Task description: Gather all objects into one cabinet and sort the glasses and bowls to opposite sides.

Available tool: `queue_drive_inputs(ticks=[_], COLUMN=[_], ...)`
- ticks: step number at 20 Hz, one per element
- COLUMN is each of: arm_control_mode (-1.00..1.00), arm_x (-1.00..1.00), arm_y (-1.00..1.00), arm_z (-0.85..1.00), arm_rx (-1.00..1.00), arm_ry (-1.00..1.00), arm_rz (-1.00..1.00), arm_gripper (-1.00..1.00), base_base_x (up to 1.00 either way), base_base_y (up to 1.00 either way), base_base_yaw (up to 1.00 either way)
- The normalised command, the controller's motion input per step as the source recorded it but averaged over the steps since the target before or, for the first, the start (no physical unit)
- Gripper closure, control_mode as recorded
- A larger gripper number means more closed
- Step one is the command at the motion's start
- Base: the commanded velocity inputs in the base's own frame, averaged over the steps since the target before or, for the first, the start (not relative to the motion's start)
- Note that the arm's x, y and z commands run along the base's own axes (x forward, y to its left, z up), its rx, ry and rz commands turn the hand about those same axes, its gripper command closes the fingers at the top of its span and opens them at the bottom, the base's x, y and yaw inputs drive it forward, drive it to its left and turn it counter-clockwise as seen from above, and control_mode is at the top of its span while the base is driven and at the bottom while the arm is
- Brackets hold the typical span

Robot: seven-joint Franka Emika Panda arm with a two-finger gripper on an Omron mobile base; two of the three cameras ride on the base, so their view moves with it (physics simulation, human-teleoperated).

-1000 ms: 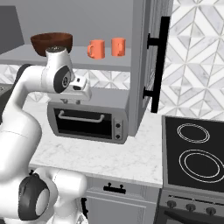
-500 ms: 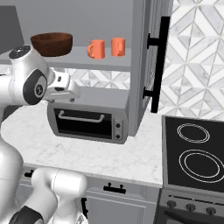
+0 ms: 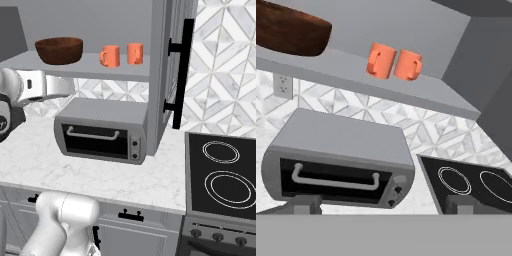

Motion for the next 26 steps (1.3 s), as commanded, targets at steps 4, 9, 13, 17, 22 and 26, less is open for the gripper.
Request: queue_drive_inputs(ticks=[4,9,13,17,22,26], arm_control_mode=[-1.00,-1.00,-1.00,1.00,1.00,1.00], arm_x=[-0.11,-0.05,-0.28,0.00,0.00,0.00], arm_y=[-0.10,-0.24,0.01,0.00,0.00,0.00], arm_z=[0.08,0.28,0.07,0.00,0.00,0.00], arm_rx=[0.07,0.49,0.06,0.00,0.00,0.00], arm_ry=[-0.06,0.00,-0.10,0.00,0.00,0.00], arm_rz=[0.00,0.18,0.06,0.00,0.00,0.00], arm_gripper=[-1.00,-1.00,-1.00,-1.00,-1.00,-1.00], base_base_x=[0.00,0.00,0.00,-0.08,-0.40,-0.33], base_base_y=[0.00,0.00,0.00,0.00,0.00,0.08], base_base_yaw=[0.00,0.00,0.00,0.00,0.06,0.31])
